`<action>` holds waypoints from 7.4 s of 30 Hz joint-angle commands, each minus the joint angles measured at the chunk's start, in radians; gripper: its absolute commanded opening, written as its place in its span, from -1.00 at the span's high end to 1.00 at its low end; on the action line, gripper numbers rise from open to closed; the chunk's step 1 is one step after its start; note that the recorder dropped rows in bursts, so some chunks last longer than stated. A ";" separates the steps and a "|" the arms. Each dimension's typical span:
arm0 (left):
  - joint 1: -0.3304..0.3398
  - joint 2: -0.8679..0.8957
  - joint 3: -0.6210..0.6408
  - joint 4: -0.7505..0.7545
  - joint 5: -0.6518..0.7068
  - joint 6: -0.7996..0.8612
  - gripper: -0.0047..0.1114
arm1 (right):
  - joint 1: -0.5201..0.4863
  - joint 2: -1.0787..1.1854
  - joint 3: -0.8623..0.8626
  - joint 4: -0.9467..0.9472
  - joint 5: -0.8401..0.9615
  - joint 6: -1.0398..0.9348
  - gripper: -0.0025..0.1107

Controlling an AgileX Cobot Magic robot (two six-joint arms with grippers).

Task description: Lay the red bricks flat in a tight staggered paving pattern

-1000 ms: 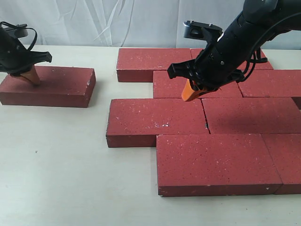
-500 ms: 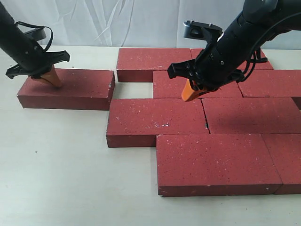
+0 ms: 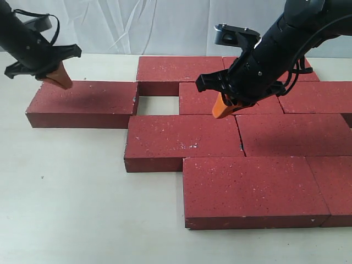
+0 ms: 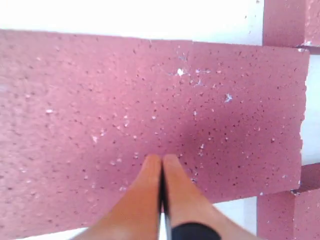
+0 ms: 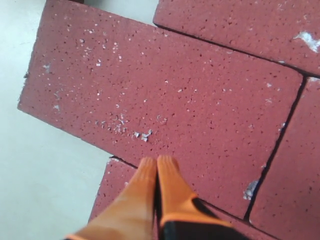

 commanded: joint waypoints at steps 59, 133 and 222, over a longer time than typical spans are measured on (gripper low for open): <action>0.207 0.003 0.170 -0.029 -0.222 0.108 0.92 | 0.000 -0.009 -0.003 0.000 -0.008 -0.015 0.97; 0.053 0.082 0.170 -0.221 -0.165 0.347 0.92 | 0.000 -0.009 -0.003 0.000 -0.017 -0.015 0.97; -0.133 -1.314 0.909 0.269 -0.278 0.130 0.92 | -0.169 -0.145 -0.003 -0.066 0.044 -0.005 0.97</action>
